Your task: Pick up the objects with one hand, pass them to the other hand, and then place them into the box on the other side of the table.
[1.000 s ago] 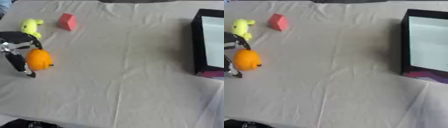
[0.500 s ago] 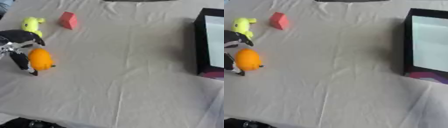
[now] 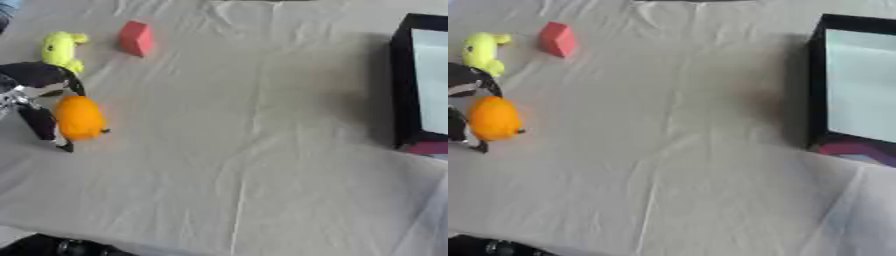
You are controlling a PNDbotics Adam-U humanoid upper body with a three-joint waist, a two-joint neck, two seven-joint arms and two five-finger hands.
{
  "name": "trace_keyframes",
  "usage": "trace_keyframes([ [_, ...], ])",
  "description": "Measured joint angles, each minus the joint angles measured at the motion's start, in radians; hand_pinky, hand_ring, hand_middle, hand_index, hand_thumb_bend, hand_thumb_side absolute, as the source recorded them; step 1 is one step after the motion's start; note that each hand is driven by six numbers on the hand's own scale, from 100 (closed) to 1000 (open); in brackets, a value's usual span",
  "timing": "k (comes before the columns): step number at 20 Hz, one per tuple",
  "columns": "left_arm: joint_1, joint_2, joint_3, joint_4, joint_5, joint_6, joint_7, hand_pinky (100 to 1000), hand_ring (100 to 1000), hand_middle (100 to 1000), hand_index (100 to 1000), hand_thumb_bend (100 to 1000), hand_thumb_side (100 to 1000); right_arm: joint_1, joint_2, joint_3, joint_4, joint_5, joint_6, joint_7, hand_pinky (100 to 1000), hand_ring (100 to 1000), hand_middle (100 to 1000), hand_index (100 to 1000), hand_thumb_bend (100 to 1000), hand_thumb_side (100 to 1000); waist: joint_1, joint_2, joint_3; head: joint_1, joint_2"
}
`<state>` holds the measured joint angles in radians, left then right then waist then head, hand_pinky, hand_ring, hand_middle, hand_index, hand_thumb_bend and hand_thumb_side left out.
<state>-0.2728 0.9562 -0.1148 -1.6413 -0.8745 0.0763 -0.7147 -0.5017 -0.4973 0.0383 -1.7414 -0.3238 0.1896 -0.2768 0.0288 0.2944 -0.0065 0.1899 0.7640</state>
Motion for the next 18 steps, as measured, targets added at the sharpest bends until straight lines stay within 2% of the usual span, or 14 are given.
trace_keyframes([
  [5, -0.006, -0.009, -0.001, 0.007, -0.024, -0.001, -0.001, 790, 833, 764, 789, 683, 219, 0.000, 0.000, 0.001, 0.000, -0.004, 0.000, 0.000, 939, 816, 872, 948, 397, 682, 0.000, 0.004, 0.000, 0.000, 0.000],
  [11, -0.008, -0.017, -0.006, 0.011, -0.016, 0.006, 0.025, 753, 779, 703, 702, 443, 238, 0.000, 0.000, 0.001, -0.001, -0.007, 0.000, 0.001, 939, 816, 870, 947, 396, 683, -0.001, 0.004, 0.000, -0.001, 0.000],
  [13, -0.008, -0.017, -0.005, 0.006, 0.008, 0.011, 0.035, 743, 766, 687, 662, 397, 236, 0.000, 0.000, 0.001, -0.002, -0.007, 0.000, 0.001, 939, 815, 869, 947, 395, 683, -0.002, 0.004, 0.000, -0.002, 0.000],
  [18, 0.002, -0.017, 0.008, -0.029, 0.066, 0.034, 0.065, 720, 738, 647, 600, 359, 199, 0.001, 0.000, 0.001, -0.002, -0.007, 0.000, 0.001, 939, 814, 865, 945, 382, 689, -0.003, 0.004, 0.004, -0.008, 0.000],
])
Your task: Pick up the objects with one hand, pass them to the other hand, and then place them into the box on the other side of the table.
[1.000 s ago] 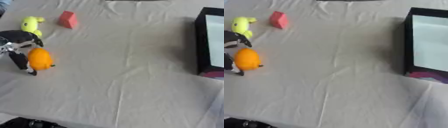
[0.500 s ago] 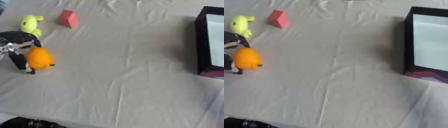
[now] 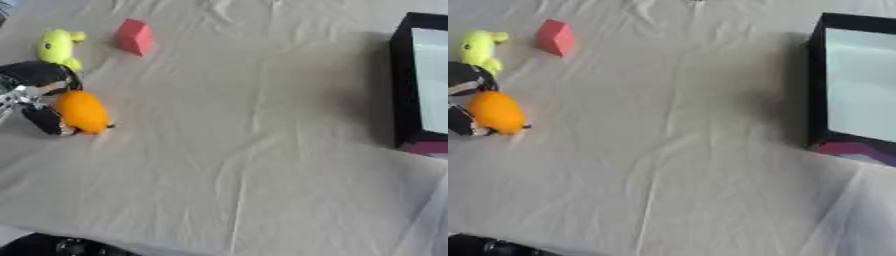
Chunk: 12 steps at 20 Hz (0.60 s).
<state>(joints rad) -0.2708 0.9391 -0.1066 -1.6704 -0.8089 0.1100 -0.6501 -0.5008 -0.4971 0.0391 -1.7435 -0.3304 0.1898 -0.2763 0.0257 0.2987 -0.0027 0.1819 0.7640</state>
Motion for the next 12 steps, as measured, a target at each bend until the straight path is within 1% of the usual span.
trace_keyframes([
  [4, 0.006, 0.000, 0.025, -0.047, 0.026, 0.023, 0.034, 701, 710, 617, 576, 336, 153, 0.000, 0.000, 0.000, 0.000, 0.000, 0.000, 0.000, 938, 815, 863, 943, 372, 681, 0.000, 0.000, 0.004, -0.006, 0.000],
  [8, 0.006, 0.000, 0.050, -0.109, 0.063, 0.050, 0.088, 694, 693, 602, 571, 292, 153, -0.006, -0.002, 0.001, -0.001, 0.005, 0.002, 0.007, 938, 819, 864, 942, 389, 651, 0.000, 0.000, 0.005, -0.013, 0.000],
  [12, 0.007, -0.004, 0.054, -0.166, 0.142, 0.075, 0.154, 690, 673, 586, 560, 229, 170, -0.045, -0.018, 0.022, -0.020, 0.046, 0.013, 0.045, 938, 823, 866, 942, 401, 628, 0.000, 0.000, 0.005, -0.019, 0.000],
])
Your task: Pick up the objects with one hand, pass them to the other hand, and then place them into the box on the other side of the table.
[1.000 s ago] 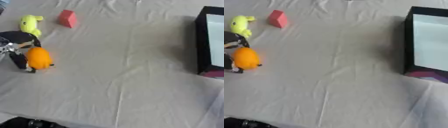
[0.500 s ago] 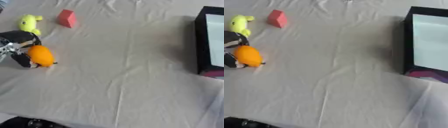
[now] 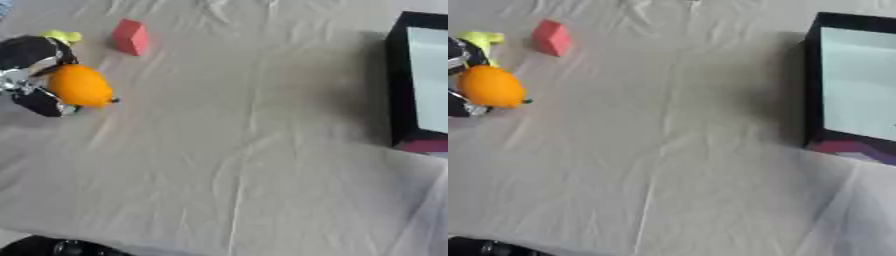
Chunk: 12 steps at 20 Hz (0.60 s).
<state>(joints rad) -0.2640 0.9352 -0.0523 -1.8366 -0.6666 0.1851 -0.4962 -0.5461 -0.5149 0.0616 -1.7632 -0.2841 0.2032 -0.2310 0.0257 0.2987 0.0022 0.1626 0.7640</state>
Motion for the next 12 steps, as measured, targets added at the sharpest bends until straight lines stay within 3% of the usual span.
trace_keyframes([
  [5, -0.008, -0.037, -0.006, -0.046, 0.111, 0.023, 0.080, 692, 663, 580, 560, 180, 183, -0.072, -0.027, 0.052, -0.038, 0.095, 0.041, 0.111, 936, 828, 867, 939, 423, 654, -0.002, 0.000, -0.001, -0.010, 0.000],
  [12, -0.040, -0.105, -0.035, -0.079, 0.170, 0.025, 0.138, 689, 653, 571, 558, 145, 192, -0.163, -0.037, 0.136, -0.112, 0.220, 0.100, 0.284, 931, 827, 860, 926, 411, 605, -0.009, -0.001, -0.007, -0.034, 0.000],
])
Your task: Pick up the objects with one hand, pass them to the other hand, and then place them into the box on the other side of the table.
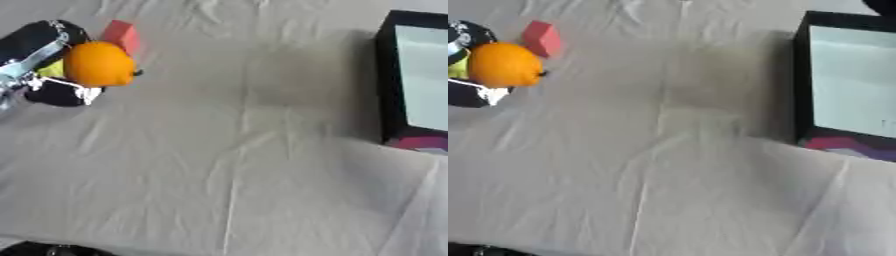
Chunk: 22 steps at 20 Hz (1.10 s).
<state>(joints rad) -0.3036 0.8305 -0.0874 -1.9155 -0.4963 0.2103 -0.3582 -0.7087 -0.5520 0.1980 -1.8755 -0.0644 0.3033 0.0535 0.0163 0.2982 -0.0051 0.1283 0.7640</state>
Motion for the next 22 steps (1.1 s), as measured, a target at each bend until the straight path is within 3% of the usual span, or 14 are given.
trace_keyframes([
  [8, -0.018, -0.078, -0.038, -0.016, 0.026, -0.006, 0.051, 687, 642, 562, 557, 108, 207, -0.090, 0.006, 0.098, -0.055, 0.097, 0.036, 0.141, 928, 829, 859, 920, 410, 597, -0.009, -0.001, -0.002, -0.010, 0.000],
  [22, -0.041, -0.231, -0.065, -0.022, 0.027, -0.042, 0.160, 687, 630, 552, 556, 100, 234, -0.169, 0.093, 0.199, -0.059, 0.192, 0.036, 0.286, 929, 836, 865, 921, 409, 595, -0.018, -0.001, -0.002, -0.026, 0.000],
])
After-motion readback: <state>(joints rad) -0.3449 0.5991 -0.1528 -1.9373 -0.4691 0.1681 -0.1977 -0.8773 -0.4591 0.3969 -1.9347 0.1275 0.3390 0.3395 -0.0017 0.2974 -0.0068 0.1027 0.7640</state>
